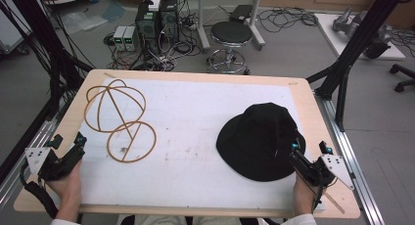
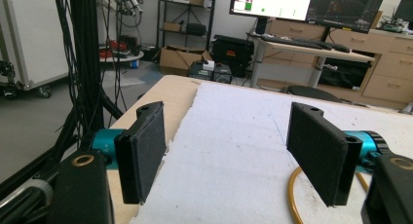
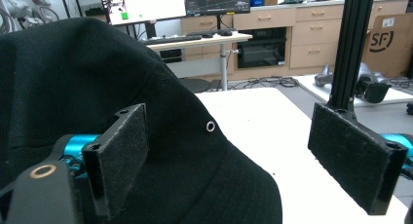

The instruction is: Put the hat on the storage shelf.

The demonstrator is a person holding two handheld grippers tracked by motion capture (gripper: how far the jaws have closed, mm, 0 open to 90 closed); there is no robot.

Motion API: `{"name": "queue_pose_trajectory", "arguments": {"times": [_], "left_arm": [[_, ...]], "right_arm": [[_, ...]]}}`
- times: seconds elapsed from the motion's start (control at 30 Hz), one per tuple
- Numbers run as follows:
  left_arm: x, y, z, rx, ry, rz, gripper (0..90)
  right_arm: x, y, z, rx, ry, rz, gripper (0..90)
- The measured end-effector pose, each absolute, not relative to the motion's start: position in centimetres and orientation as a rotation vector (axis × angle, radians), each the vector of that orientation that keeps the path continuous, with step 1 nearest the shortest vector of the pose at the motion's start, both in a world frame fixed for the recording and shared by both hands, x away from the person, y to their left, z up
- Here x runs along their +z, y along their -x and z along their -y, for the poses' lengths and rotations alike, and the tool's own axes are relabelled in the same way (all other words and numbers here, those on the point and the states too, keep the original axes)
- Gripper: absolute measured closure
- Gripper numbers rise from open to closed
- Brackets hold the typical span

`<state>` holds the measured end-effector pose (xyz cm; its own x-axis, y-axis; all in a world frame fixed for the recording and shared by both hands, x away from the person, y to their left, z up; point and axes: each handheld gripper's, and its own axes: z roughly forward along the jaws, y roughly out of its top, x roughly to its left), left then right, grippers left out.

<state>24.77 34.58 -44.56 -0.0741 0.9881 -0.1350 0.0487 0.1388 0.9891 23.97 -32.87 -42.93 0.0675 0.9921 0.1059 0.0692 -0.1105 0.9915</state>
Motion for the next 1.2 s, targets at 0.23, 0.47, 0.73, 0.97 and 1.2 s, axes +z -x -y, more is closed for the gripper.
{"name": "queue_pose_trajectory", "arguments": {"times": [0.23,0.47,0.73,0.97,1.2], "left_arm": [[-44.6,-24.8,-34.5,1.126,-1.115,-1.361,30.7],[-44.6,-24.9,-34.4,1.123,-1.118,-1.357,30.7],[-44.6,-24.9,-34.5,1.12,-1.119,-1.359,30.7],[-44.6,-24.9,-34.4,1.116,-1.119,-1.357,30.7],[-44.6,-25.0,-34.4,1.116,-1.119,-1.356,30.7]], "right_arm": [[-42.8,-23.8,32.9,1.227,-1.359,-1.15,14.2],[-42.5,-23.7,32.6,1.266,-1.334,-1.156,14.2],[-42.1,-23.5,32.3,1.299,-1.302,-1.161,14.2],[-41.7,-23.4,32.0,1.333,-1.268,-1.188,14.1],[-41.7,-23.6,31.4,1.336,-1.23,-1.24,14.0]]}}
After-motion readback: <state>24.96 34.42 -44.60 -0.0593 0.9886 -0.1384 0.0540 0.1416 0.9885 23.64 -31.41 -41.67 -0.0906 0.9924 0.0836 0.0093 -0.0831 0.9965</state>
